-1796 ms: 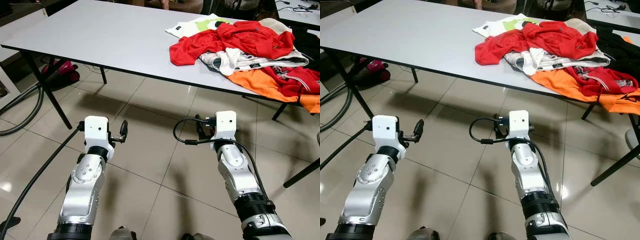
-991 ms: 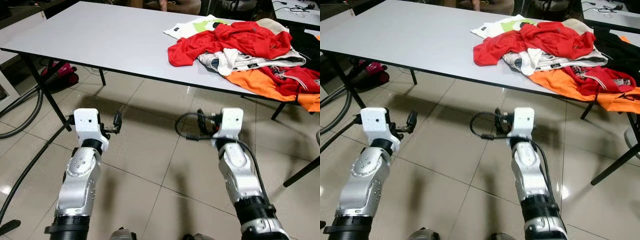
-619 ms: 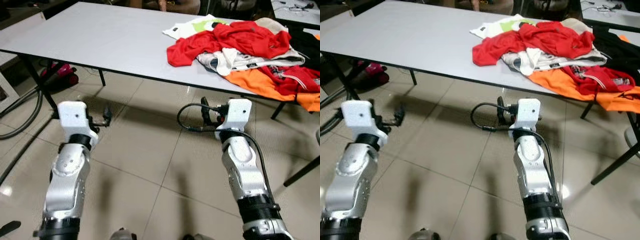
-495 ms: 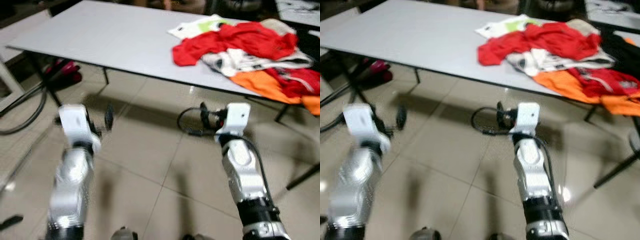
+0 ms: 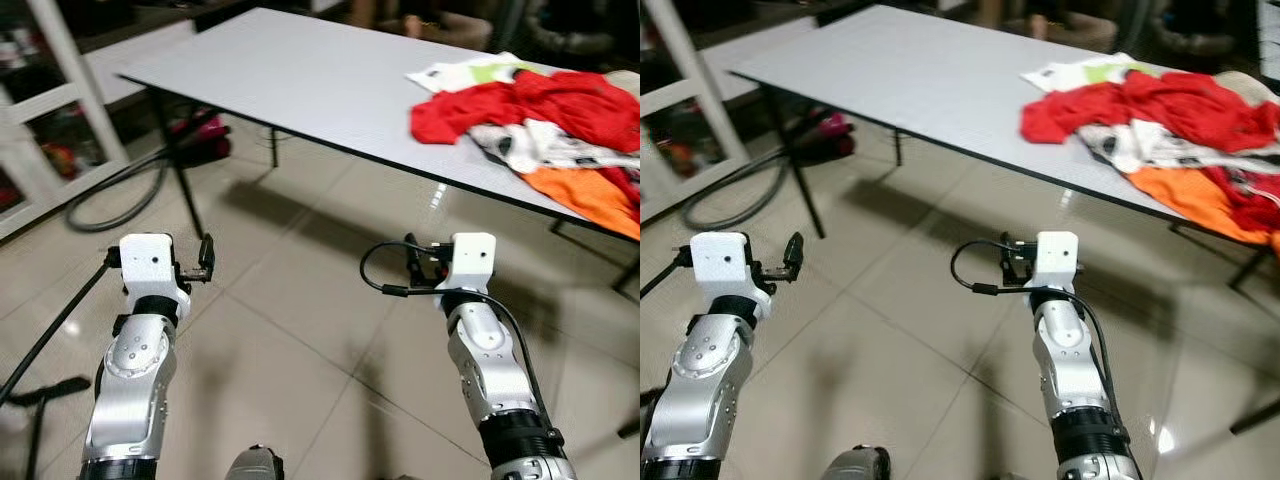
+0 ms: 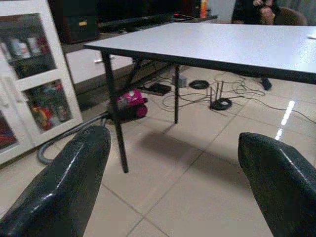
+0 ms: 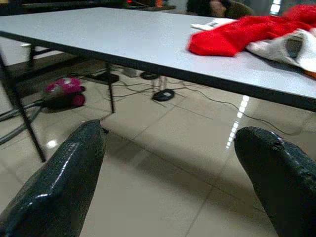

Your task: Hang hanger

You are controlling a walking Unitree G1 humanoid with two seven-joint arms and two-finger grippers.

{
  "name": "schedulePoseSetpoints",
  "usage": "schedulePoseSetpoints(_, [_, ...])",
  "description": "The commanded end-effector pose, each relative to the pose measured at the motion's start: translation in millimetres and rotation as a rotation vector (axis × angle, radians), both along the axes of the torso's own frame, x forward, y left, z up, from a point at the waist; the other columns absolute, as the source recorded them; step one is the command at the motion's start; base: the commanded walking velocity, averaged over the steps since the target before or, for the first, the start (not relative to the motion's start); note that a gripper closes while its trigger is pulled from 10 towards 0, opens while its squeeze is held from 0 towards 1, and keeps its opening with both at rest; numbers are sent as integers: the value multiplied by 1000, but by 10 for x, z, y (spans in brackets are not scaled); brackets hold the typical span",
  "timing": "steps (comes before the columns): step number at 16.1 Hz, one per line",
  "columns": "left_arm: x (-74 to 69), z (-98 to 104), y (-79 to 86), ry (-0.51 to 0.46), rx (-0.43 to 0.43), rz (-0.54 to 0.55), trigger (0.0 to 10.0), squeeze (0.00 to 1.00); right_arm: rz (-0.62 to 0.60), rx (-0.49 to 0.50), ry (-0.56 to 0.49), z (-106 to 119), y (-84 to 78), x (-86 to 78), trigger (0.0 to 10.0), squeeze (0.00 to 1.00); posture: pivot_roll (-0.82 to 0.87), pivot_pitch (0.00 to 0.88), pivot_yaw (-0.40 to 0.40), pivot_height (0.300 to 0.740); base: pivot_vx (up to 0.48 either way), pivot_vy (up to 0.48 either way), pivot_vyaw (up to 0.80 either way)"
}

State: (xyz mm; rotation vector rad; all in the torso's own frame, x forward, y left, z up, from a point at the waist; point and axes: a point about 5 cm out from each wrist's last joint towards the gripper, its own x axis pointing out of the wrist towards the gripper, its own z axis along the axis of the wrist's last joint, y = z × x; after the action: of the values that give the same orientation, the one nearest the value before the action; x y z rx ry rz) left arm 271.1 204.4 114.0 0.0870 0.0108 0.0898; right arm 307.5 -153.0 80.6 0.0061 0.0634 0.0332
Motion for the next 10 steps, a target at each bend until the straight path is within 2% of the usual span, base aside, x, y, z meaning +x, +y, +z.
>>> schedulePoseSetpoints(1, [9,10,-40,-7,24,-4,10000,0,15,5,-9,22,31,35,10000,0,69,35,6,740,0,0,556])
schedulePoseSetpoints(5, [43,13,-49,27,89,21,10000,0,32,9,-20,39,71,74,10000,0,76,31,21,740,0,-458,556])
schedulePoseSetpoints(10, [43,-10,-24,46,100,77,10000,0,84,21,-14,29,176,75,10000,0,89,36,8,740,0,-472,535])
